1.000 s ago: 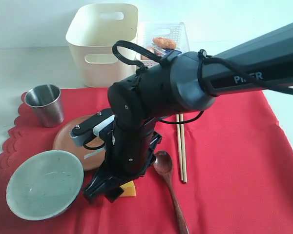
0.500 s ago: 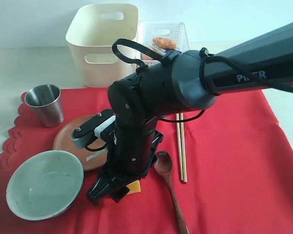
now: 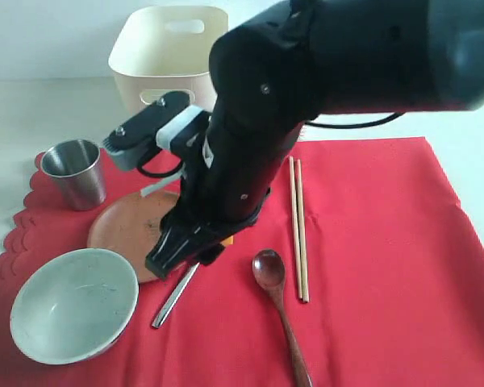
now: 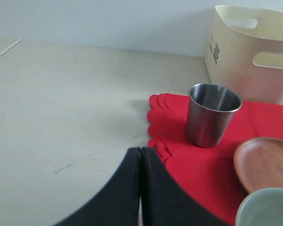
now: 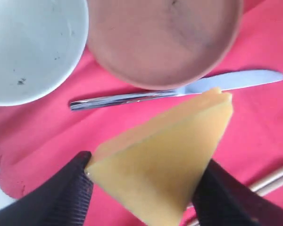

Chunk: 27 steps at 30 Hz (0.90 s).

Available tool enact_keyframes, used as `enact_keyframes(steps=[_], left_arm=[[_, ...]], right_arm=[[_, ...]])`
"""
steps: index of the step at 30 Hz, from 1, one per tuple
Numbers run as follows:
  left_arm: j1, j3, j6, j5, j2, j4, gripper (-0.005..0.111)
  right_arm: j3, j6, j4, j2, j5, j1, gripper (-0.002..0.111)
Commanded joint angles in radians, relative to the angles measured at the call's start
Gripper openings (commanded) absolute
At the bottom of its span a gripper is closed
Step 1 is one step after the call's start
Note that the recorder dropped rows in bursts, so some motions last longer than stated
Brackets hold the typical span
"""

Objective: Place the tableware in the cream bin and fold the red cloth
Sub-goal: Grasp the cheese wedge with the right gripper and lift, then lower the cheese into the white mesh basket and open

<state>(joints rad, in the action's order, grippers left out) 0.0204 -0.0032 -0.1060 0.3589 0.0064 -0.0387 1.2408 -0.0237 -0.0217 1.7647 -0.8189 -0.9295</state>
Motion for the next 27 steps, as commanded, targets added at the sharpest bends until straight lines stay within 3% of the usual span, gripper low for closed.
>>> enact_keyframes(steps=[1, 7, 19, 27], left_arm=[[0.000, 0.003, -0.003, -0.007, -0.006, -0.003, 0.000], [0.000, 0.003, -0.003, -0.007, -0.006, -0.003, 0.000], [0.000, 0.003, -0.003, -0.007, -0.006, -0.003, 0.000], [0.000, 0.003, -0.003, -0.007, -0.006, -0.003, 0.000]], right_arm=[[0.002, 0.069, 0.146, -0.100, 0.019, -0.001, 0.000], [0.007, 0.254, 0.425, -0.184, 0.033, 0.033, 0.000], [0.140, 0.201, 0.328, -0.127, 0.169, 0.316, 0.000], [0.329, 0.084, 0.249, 0.082, 0.199, 0.459, 0.000]])
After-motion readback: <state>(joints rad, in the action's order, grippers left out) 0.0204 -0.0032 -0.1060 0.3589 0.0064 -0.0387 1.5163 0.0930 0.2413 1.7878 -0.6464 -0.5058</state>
